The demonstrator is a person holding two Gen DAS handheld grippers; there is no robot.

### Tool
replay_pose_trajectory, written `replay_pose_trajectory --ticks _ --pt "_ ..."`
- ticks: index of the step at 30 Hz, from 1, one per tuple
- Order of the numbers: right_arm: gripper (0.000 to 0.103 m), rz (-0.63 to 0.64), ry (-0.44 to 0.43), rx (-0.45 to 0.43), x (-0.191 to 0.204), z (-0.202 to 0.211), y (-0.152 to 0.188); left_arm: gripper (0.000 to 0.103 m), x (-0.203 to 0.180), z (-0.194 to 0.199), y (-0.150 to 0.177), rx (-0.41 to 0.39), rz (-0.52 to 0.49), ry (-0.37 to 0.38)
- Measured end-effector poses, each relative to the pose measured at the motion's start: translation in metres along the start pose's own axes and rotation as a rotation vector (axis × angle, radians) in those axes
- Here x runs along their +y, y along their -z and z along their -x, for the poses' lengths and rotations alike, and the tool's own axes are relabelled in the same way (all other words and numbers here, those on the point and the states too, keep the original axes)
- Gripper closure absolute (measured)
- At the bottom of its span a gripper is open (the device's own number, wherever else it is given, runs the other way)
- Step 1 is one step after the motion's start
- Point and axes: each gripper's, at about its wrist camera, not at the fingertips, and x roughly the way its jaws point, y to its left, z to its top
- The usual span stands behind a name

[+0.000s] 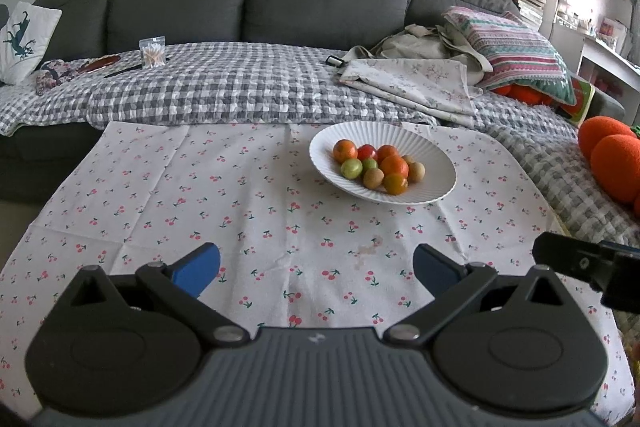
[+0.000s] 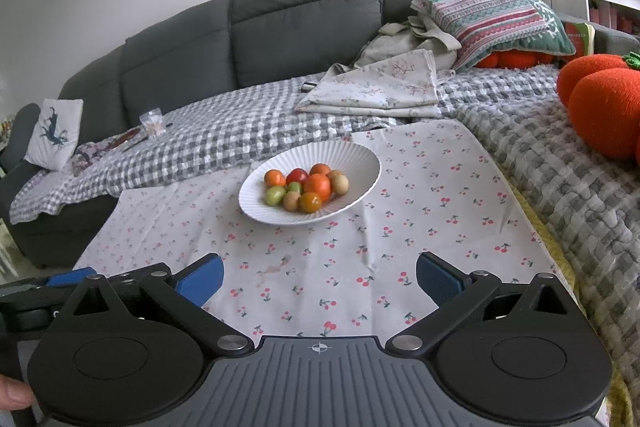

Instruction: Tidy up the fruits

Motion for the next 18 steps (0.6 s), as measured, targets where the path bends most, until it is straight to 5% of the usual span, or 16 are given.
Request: replay_pose_trajectory --ticks 18 --pt "0.0 0.008 -0.001 0.003 0.0011 -0.0018 0.0019 0.001 -0.0017 0.0005 0.0 0.0 -0.015 0.012"
